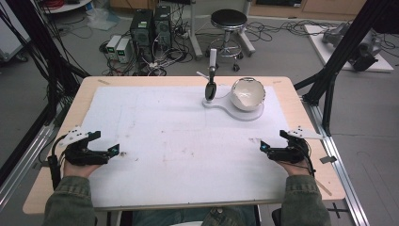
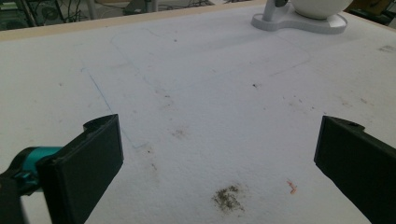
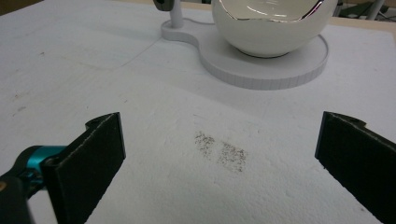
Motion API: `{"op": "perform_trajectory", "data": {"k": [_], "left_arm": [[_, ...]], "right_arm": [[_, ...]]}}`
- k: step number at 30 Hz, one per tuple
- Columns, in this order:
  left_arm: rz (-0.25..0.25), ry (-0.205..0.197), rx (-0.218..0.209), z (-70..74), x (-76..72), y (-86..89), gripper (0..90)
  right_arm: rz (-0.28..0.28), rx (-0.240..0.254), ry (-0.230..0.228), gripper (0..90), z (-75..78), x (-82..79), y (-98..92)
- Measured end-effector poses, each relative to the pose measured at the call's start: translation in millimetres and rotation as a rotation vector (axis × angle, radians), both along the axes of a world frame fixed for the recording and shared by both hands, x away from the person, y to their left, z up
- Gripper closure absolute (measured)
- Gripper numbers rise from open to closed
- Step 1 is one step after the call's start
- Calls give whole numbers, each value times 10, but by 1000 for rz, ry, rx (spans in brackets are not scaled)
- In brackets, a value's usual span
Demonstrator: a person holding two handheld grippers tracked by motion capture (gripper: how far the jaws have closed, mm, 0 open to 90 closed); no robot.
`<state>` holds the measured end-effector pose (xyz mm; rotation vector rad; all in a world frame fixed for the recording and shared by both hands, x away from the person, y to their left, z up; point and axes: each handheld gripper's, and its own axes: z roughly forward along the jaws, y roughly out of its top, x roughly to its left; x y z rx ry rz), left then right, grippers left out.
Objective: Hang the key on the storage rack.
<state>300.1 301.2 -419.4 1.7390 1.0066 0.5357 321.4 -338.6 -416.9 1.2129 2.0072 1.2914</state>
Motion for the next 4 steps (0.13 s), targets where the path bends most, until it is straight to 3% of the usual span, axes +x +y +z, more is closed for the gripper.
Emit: {"op": "perform_trajectory", "data": {"k": [4], "left_arm": [[-2,0,0,-3,4,0,17]], "right_arm": [[0,-13,0,5,1,-16,-4]]}}
